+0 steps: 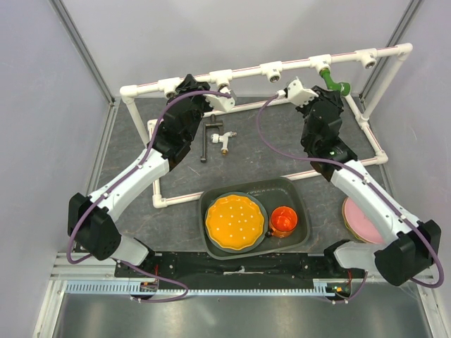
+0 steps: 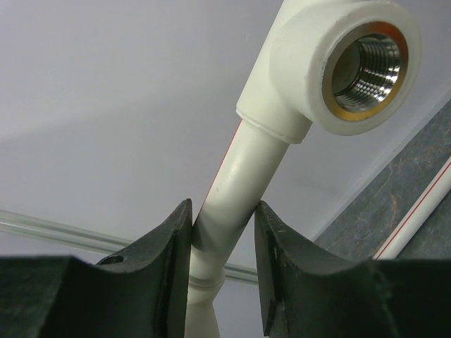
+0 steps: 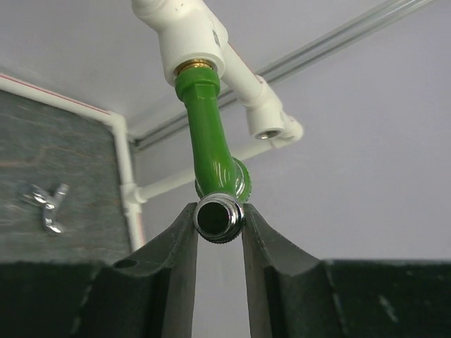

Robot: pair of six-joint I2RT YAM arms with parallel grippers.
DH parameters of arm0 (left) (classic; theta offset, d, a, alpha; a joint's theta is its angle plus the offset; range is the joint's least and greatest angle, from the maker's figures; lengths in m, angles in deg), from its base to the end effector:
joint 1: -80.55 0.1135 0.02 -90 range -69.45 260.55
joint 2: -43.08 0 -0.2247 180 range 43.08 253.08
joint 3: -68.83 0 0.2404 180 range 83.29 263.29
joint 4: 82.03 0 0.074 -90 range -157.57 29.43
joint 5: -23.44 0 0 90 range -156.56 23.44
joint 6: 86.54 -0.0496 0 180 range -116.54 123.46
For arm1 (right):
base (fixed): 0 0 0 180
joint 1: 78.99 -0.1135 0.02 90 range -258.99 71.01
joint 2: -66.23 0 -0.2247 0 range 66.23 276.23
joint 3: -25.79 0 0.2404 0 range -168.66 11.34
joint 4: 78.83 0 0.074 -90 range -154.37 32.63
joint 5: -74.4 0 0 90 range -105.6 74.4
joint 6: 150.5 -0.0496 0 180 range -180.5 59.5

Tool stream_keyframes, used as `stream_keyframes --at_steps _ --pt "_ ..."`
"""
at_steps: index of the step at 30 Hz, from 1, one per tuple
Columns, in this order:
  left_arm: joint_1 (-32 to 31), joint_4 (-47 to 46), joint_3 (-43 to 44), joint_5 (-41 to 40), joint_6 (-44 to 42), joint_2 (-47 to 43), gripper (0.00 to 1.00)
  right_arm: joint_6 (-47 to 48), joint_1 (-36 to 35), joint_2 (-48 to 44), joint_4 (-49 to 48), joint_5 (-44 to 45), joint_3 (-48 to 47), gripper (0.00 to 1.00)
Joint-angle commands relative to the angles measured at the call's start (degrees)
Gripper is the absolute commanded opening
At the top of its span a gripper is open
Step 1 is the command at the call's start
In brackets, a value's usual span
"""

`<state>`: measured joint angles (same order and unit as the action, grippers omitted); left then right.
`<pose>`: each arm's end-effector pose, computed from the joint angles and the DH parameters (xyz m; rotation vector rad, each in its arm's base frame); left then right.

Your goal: Install the water faucets

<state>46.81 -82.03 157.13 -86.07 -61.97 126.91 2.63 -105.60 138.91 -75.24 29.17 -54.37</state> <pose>0.3052 -0.1839 0.3650 0.9686 1.1938 0.6962 0.2842 0.1033 0.3667 -0.5848 1.5171 -1.0809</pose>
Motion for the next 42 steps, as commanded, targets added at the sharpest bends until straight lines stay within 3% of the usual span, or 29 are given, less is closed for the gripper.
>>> stream_keyframes --at_steps 1,2,8,14,18,19,22,25,29,32,33,36,39,41,42 --pt "-3.18 3.12 -0.54 4.83 3.91 -0.42 0.02 -22.40 2.17 -2.28 9.96 -6.44 -7.75 0.12" --pt "-3.18 3.12 -0.46 4.83 3.91 -0.42 0.02 -31.58 4.18 -2.63 10.78 -9.85 -8.55 0.10" --pt "-3.18 3.21 -0.54 4.83 3.73 -0.51 0.02 -66.40 14.98 -5.62 16.50 -30.39 -9.70 0.04" --pt "-3.27 3.21 -0.54 4.92 3.64 -0.34 0.02 -91.05 22.20 -4.31 15.54 -46.60 -9.08 0.04" --pt "-3.27 3.12 -0.54 4.92 3.73 -0.34 0.02 -109.41 26.43 -3.69 4.42 -57.15 -3.31 0.02" --pt "-3.27 3.12 -0.63 5.00 3.73 -0.34 0.02 -118.67 28.35 -3.69 1.41 -60.56 -1.63 0.03" --pt "-3.27 3.12 -0.63 5.01 3.73 -0.25 0.02 -136.18 31.00 -3.43 -12.91 -64.36 6.11 0.02" --pt "-3.27 3.03 -0.72 5.09 3.64 -0.25 0.02 -146.50 31.44 -2.55 -21.11 -64.99 10.51 0.02" --pt "-3.27 3.03 -0.72 5.18 3.73 0.01 0.02 -152.59 31.44 -1.93 -26.39 -64.64 12.89 0.04" --pt "-3.27 3.03 -0.72 5.18 3.73 0.02 0.02 -152.17 31.79 -2.11 -26.48 -65.16 12.98 0.25" --pt "-3.27 3.12 -0.72 5.18 3.73 0.02 0.02 -151.38 32.06 -2.54 -25.78 -65.51 12.89 0.46" --pt "-3.27 3.12 -0.72 5.18 3.64 -0.07 0.02 -145.26 33.20 -4.21 -20.71 -66.65 11.49 0.83" --pt "-3.27 3.03 -0.72 5.18 3.64 -0.07 0.02 -135.26 34.08 -6.75 -12.11 -66.57 8.77 0.98" --pt "-3.27 3.12 -0.72 5.18 3.55 0.01 0.02 -128.91 34.61 -8.43 -6.38 -65.96 4.66 0.98" --pt "-3.27 3.12 -0.72 5.18 3.64 0.02 0.02 -120.96 34.70 -8.87 0.09 -64.48 3.06 0.98"
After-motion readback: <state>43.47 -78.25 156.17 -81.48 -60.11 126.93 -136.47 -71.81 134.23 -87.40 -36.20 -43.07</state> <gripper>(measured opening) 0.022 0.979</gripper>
